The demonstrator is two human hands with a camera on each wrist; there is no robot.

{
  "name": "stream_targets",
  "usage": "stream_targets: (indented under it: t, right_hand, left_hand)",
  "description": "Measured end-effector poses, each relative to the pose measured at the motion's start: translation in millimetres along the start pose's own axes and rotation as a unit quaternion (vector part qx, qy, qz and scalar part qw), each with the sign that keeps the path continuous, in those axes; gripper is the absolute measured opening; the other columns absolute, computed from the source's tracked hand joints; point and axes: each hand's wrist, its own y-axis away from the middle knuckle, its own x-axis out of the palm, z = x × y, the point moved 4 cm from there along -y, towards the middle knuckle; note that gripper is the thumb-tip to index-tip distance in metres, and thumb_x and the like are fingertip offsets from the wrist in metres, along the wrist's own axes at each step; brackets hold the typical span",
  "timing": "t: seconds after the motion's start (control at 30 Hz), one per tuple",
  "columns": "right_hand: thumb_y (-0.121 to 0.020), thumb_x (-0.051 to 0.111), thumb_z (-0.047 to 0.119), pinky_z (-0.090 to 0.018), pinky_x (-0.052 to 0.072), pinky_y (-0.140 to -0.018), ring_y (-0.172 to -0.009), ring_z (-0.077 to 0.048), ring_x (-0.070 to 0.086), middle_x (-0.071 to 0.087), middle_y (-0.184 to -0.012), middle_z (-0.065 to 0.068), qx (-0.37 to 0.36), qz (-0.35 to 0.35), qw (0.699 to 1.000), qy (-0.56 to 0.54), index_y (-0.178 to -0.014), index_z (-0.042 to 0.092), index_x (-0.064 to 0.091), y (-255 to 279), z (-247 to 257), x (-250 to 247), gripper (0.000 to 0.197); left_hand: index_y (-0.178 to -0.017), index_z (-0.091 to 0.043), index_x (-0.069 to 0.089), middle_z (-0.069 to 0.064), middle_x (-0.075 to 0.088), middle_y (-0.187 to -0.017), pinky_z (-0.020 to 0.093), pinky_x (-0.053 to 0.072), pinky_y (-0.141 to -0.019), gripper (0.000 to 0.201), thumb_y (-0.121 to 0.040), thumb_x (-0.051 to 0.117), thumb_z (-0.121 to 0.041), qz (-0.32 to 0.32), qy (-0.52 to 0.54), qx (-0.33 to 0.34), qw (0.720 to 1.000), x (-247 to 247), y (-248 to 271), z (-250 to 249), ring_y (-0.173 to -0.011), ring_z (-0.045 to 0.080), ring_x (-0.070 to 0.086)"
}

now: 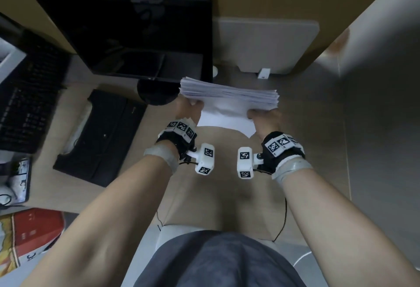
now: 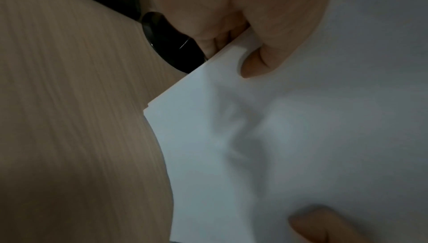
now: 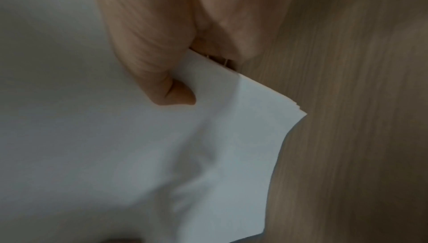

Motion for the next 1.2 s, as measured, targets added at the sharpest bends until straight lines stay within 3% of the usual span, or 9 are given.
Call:
stream_targets:
  t: [0.2, 0.33, 0.47, 0.6, 0.77, 0.83, 1.0, 1.13, 1.2]
  right_hand:
    - [-0.072, 0.062, -0.008, -0.017, 0.045, -0.051, -0.049, -0.007, 0.054, 0.057, -0.057, 0.009, -0.077, -0.034, 0.992, -0.091, -0.061, 0.014, 0.054, 14.8, 41.3, -9.7, 0.026]
    - [-0.074, 0.06, -0.012, -0.014, 0.038, -0.049, -0.046, -0.003, 0.047, 0.051, -0.051, 0.015, -0.097, -0.047, 0.985, -0.133, -0.062, 0.017, 0.047, 19.8, 40.7, -10.6, 0.034]
    - [-0.076, 0.067, -0.003, -0.019, 0.048, -0.056, -0.059, -0.009, 0.059, 0.061, -0.068, 0.004, -0.05, -0.003, 0.998, -0.04, -0.078, 0.012, 0.062, 12.1, 8.6, -1.2, 0.015]
    - [-0.079, 0.065, 0.0, -0.021, 0.043, -0.052, -0.052, -0.009, 0.052, 0.056, -0.063, 0.002, -0.026, 0.007, 0.999, 0.021, -0.08, 0.009, 0.062, 1.7, 3.3, 3.9, 0.01]
    - [-0.079, 0.063, -0.004, -0.017, 0.047, -0.054, -0.058, -0.004, 0.057, 0.061, -0.068, 0.004, -0.039, 0.003, 0.999, -0.004, -0.084, 0.007, 0.066, 2.1, 14.8, 9.3, 0.013]
    - [-0.078, 0.064, -0.007, -0.011, 0.048, -0.055, -0.062, -0.002, 0.061, 0.064, -0.072, 0.006, -0.065, 0.0, 0.997, -0.037, -0.08, 0.012, 0.065, 9.7, 29.7, 7.0, 0.019]
    - [-0.078, 0.065, -0.011, -0.003, 0.047, -0.06, -0.061, 0.015, 0.061, 0.065, -0.079, 0.012, -0.109, -0.008, 0.987, -0.113, -0.081, 0.02, 0.061, 15.9, 33.2, -1.1, 0.031]
    - [-0.078, 0.068, 0.002, -0.011, 0.044, -0.046, -0.059, -0.01, 0.058, 0.061, -0.073, 0.0, -0.03, 0.019, 0.999, 0.011, -0.106, -0.002, 0.062, -3.1, -7.2, 18.6, 0.03]
    - [-0.079, 0.066, 0.004, -0.013, 0.039, -0.038, -0.058, -0.016, 0.054, 0.055, -0.066, -0.002, 0.002, 0.027, 0.998, 0.051, -0.099, -0.002, 0.06, -10.3, -18.7, 23.2, 0.022]
  left_hand:
    - [-0.103, -0.004, 0.056, -0.005, 0.061, -0.083, 0.011, 0.046, -0.058, 0.03, -0.076, 0.057, 0.009, -0.058, 0.118, 0.054, 0.99, -10.3, 13.2, -37.2, -0.072, 0.002, 0.058]
    - [-0.096, -0.01, 0.058, -0.004, 0.063, -0.085, 0.009, 0.046, -0.06, 0.029, -0.073, 0.058, 0.007, -0.079, 0.153, 0.091, 0.981, -16.8, 20.7, -42.3, -0.071, -0.004, 0.059]
    - [-0.116, 0.008, 0.05, 0.014, 0.061, -0.095, 0.032, 0.053, -0.074, 0.046, -0.073, 0.064, -0.002, -0.036, 0.028, 0.025, 0.999, -5.0, 7.0, -8.0, -0.09, 0.026, 0.062]
    - [-0.093, -0.014, 0.052, 0.001, 0.055, -0.086, 0.027, 0.043, -0.072, 0.019, -0.081, 0.066, -0.014, -0.03, -0.074, -0.05, 0.996, -7.7, -6.1, 12.8, -0.082, 0.022, 0.054]
    - [-0.092, -0.002, 0.058, 0.016, 0.061, -0.084, 0.036, 0.051, -0.071, 0.023, -0.075, 0.063, -0.017, -0.037, -0.069, -0.034, 0.996, -9.1, -7.1, 10.0, -0.082, 0.035, 0.06]
    - [-0.105, -0.002, 0.059, 0.009, 0.065, -0.089, 0.037, 0.054, -0.077, 0.037, -0.072, 0.064, -0.018, -0.07, -0.027, -0.023, 0.997, -16.0, -1.2, -3.5, -0.085, 0.027, 0.063]
    - [-0.097, -0.013, 0.059, -0.01, 0.06, -0.076, 0.016, 0.042, -0.055, 0.023, -0.075, 0.066, -0.015, -0.106, 0.026, 0.049, 0.993, -28.9, 14.5, -16.2, -0.066, 0.003, 0.056]
    - [-0.09, -0.006, 0.055, 0.003, 0.06, -0.083, 0.022, 0.045, -0.055, 0.018, -0.075, 0.064, -0.002, -0.024, -0.005, -0.057, 0.998, -14.1, 2.2, 28.1, -0.072, 0.021, 0.056]
    - [-0.076, -0.007, 0.05, 0.002, 0.053, -0.073, 0.016, 0.04, -0.045, 0.013, -0.077, 0.06, 0.001, 0.008, -0.031, -0.077, 0.996, -10.1, -3.2, 38.2, -0.064, 0.022, 0.049]
